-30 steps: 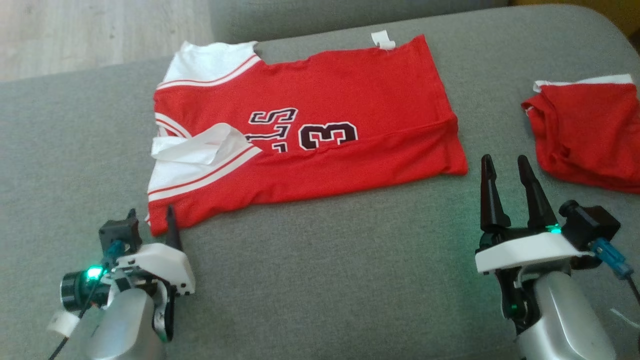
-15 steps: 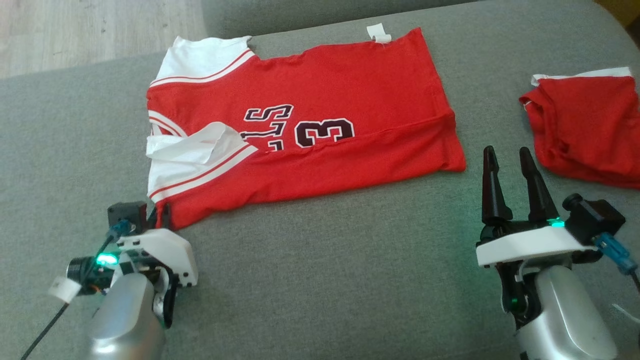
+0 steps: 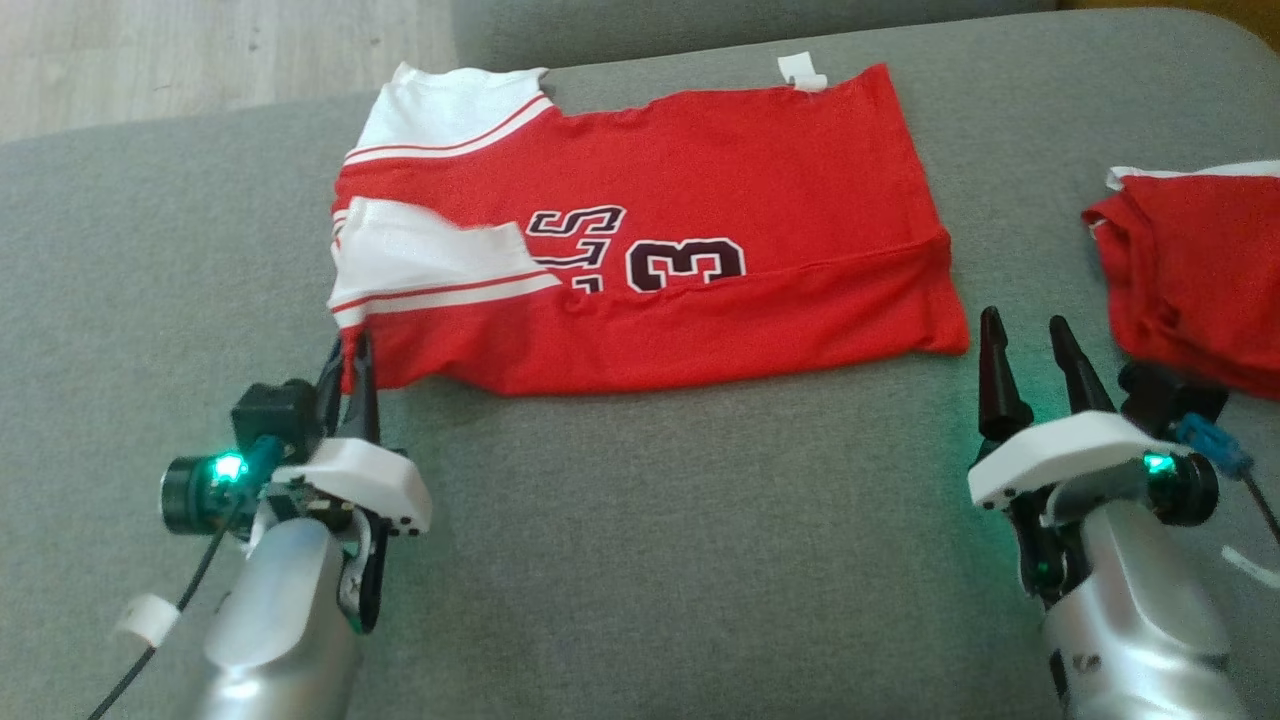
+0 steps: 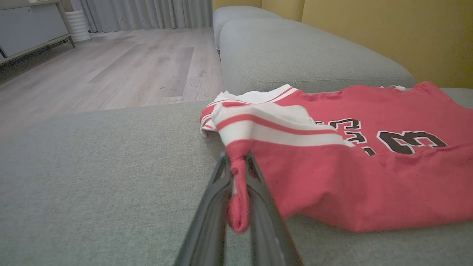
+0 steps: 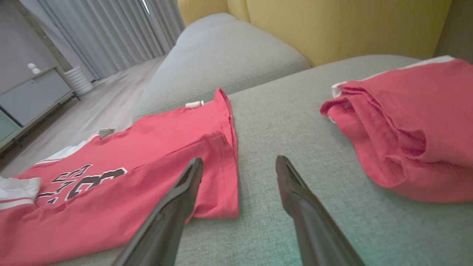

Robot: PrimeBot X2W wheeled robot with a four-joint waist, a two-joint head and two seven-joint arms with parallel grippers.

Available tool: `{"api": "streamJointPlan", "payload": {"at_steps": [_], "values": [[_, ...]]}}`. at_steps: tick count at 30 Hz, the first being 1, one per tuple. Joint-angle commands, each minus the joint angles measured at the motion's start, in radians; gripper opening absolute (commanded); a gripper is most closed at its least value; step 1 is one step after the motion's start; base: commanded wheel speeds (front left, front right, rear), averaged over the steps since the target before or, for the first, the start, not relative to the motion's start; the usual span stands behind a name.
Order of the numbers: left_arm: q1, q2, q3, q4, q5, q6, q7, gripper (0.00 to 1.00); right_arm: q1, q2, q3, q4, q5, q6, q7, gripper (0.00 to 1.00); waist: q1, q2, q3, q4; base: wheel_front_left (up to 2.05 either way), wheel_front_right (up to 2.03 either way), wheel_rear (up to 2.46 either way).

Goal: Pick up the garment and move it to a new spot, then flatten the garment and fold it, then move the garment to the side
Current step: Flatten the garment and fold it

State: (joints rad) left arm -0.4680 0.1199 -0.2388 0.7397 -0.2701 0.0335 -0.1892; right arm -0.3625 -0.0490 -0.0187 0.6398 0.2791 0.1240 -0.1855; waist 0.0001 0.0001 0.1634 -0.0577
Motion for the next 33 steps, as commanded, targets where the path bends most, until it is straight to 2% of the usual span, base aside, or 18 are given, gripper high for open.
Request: {"api": "streamJointPlan", "payload": {"at_steps": [1,16,24,30,31,32,33], "values": [[-0.028,0.018,0.012,-0.039,0.011,-0.006,-0.011,0.00,-0.067,-0.001,0.001,0.029,0.001,0.007,0.010,1.00,-0.0001,-0.0001,0.001,0.012,0.00,0.00,0.00],[-0.008,0.009,-0.031,-0.071,0.010,-0.014,0.006,0.00,-0.239,-0.001,-0.082,0.384,-0.066,0.007,-0.013,1.00,-0.0001,-0.0001,0.012,0.049,0.00,0.00,0.00],[-0.012,0.010,-0.042,-0.079,0.003,-0.015,0.010,0.00,-0.313,-0.001,-0.020,0.499,-0.030,0.007,-0.042,1.00,-0.0001,-0.0001,0.024,0.058,0.00,0.00,0.00],[-0.016,0.014,-0.046,-0.076,-0.003,-0.013,0.011,0.00,-0.347,-0.001,0.066,0.585,-0.002,0.007,-0.015,0.98,-0.0001,-0.0001,0.028,0.061,0.00,0.00,0.00],[-0.017,0.016,-0.046,-0.076,-0.004,-0.013,0.011,0.00,-0.351,-0.001,0.082,0.592,0.005,0.007,-0.008,0.78,-0.0001,-0.0001,0.029,0.061,0.00,0.00,0.00],[-0.018,0.018,-0.046,-0.075,-0.005,-0.012,0.011,0.00,-0.354,-0.001,0.097,0.597,0.011,0.007,-0.004,0.19,-0.0001,-0.0001,0.029,0.060,0.00,0.00,0.00],[-0.019,0.020,-0.046,-0.074,-0.006,-0.012,0.011,0.00,-0.356,-0.001,0.113,0.600,0.016,0.007,-0.001,0.00,-0.0001,-0.0001,0.028,0.060,0.00,0.00,0.00]]}}
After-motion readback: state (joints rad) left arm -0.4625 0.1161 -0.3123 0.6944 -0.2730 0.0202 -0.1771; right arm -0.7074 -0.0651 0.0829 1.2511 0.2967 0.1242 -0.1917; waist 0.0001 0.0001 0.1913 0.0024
